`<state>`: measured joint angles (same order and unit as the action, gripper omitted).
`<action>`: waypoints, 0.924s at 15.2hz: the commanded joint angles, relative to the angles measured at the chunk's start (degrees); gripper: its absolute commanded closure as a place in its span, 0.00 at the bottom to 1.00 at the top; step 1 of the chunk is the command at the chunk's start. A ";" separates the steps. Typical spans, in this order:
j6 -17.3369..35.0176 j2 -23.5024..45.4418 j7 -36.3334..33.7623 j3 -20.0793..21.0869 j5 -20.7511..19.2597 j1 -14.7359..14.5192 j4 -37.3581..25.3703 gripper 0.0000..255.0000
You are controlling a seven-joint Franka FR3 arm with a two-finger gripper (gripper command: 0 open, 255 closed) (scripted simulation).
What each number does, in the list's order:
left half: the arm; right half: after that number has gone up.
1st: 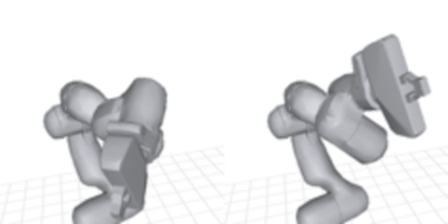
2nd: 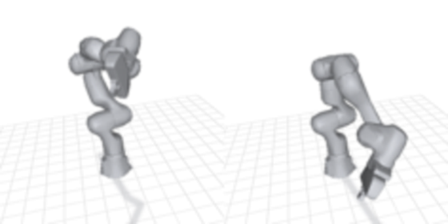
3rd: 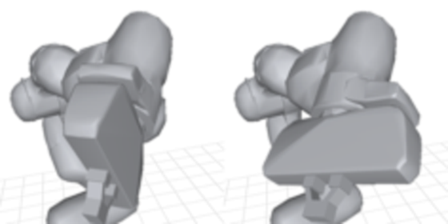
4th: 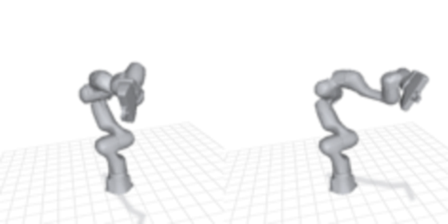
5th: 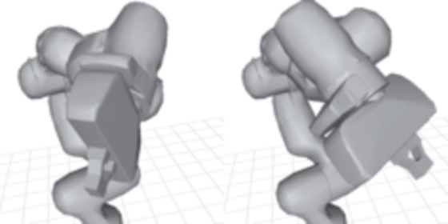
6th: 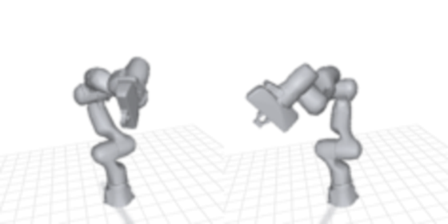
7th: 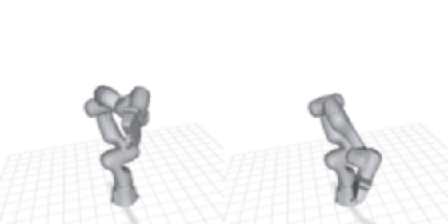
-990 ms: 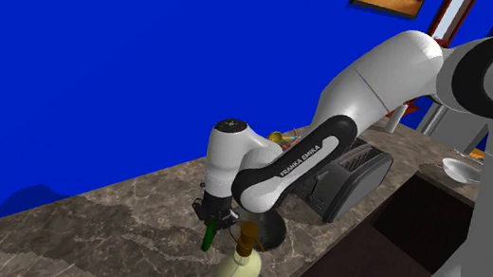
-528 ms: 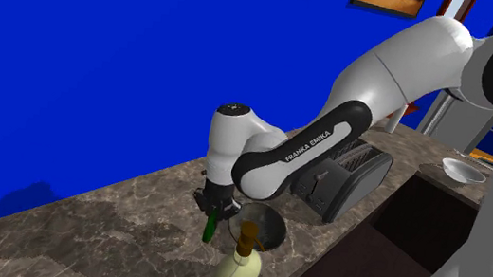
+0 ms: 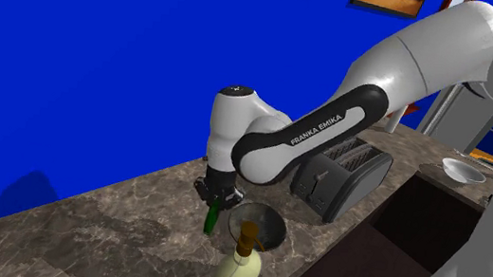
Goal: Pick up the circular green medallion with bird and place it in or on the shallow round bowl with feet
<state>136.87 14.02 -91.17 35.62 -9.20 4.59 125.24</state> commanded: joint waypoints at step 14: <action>-2.26 -20.32 23.16 -3.08 16.65 8.83 14.80 1.00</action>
<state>134.59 -4.25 -70.41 33.28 5.88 13.06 138.16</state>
